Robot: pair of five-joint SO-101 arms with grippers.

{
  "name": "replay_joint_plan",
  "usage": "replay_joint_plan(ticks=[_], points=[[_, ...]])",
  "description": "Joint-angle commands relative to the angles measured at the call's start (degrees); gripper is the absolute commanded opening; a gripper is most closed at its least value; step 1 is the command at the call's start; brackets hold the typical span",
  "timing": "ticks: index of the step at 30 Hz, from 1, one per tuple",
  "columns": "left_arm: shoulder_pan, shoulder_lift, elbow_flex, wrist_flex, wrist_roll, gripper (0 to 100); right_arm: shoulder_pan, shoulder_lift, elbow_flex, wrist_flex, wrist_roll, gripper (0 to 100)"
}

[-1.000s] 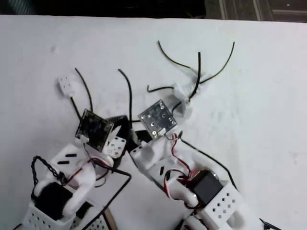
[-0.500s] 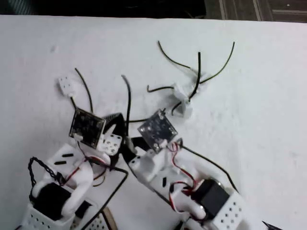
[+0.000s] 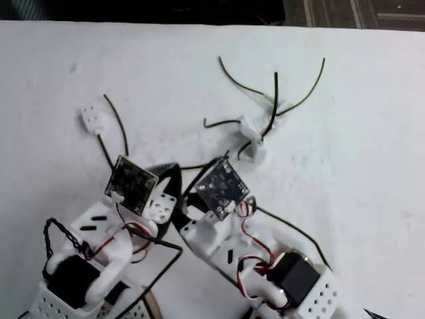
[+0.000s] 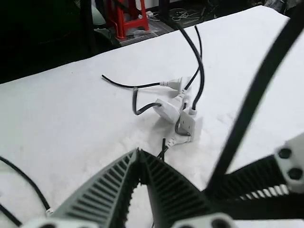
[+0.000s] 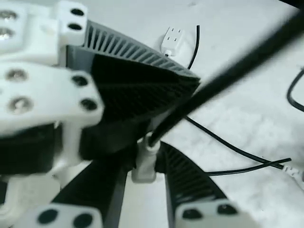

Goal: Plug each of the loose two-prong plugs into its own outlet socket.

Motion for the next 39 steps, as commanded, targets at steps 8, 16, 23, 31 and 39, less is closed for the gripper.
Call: replay_joint_plan(ticks=[8,16,23,31,39], points=[[-30.0,-0.1,-1.6,0.4,-0.4,2,4.4,11.5,0.1,-5.2,0.4,1.7],[-43.9,-0.1,-0.5,5.6,-5.5,2,3.1,32.1,-0.4,-16.6,-4.2,1.7],[-53.5,-0.1,8.4,3.5,-11.5,2,-3.4,37.3,-0.4,-19.9,-10.8,1.7],[-55.4,-0.1,11.6,2.3,-11.8,2,-4.3,43.5,-0.3,-27.8,-12.4,1.7],[-55.4,-0.2,12.7,2.2,-11.8,2,-4.4,50.2,-0.4,-33.9,-12.4,1.7]])
